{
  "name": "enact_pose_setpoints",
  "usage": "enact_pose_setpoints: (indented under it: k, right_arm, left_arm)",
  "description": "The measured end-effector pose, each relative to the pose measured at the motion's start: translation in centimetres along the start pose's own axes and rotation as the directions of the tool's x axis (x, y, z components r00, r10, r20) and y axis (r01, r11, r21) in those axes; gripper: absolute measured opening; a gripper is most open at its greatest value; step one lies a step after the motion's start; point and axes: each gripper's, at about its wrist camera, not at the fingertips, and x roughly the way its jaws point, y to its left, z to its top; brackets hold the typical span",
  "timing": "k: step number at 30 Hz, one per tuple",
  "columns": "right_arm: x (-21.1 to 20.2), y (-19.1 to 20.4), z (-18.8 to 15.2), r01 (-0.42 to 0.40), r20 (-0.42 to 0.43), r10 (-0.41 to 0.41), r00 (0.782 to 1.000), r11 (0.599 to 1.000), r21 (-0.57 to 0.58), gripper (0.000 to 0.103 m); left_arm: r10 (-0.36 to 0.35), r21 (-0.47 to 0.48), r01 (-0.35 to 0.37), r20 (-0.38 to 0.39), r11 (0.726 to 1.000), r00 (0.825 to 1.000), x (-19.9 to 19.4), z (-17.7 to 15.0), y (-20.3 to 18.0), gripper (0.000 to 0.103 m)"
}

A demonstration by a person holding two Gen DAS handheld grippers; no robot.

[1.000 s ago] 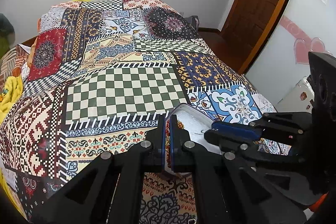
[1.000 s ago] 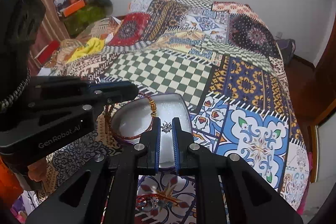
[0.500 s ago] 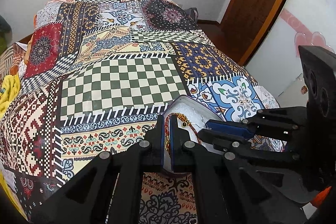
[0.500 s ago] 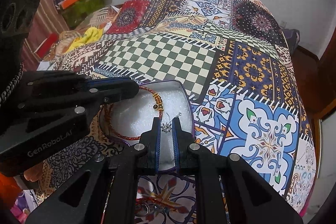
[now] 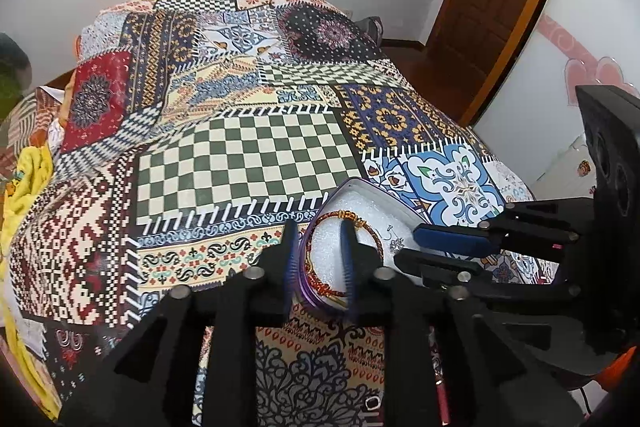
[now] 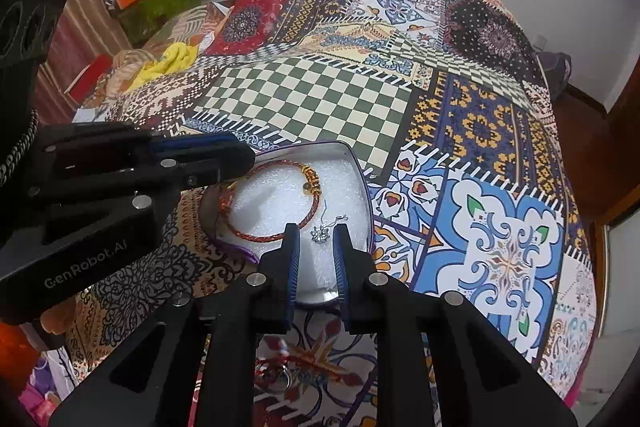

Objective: Organize jewelry
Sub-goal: 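Open both tools to drop the bracelet and pendant into the tin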

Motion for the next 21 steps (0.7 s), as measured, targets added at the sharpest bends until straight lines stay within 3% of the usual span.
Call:
enact_pose_setpoints:
  k: [5, 12, 17, 21]
  right_arm:
    - [-1.6, 0.3, 0.0, 0.009, 0.034, -0.009, 0.999, 1.0, 0.007, 0.028]
    - [-4.7, 0.9, -0.4, 0.042, 0.092, -0.043, 0.995, 0.999, 0.008, 0.028]
    - [-7.3, 1.6, -1.0, 0.084, 0.148, -0.084, 0.985, 0.996, 0.005, 0.028]
    - [-8.9, 1.9, -1.9, 0.088, 0.172, -0.089, 0.981, 0.996, 0.012, 0.029]
  left_arm:
    - [0.01, -0.005, -0.01, 0.025, 1.0, 1.0, -1.9, 0.0, -0.1, 0.023]
    - [0.033, 0.004, -0.033, 0.065, 0.999, 0.997, -5.2, -0.4, -0.7, 0.024]
    - [0.049, 0.014, -0.051, 0.086, 0.999, 0.995, -7.4, -1.2, -1.5, 0.032]
    - [0.053, 0.022, -0.055, 0.091, 0.998, 0.994, -8.8, -2.1, -2.1, 0.034]
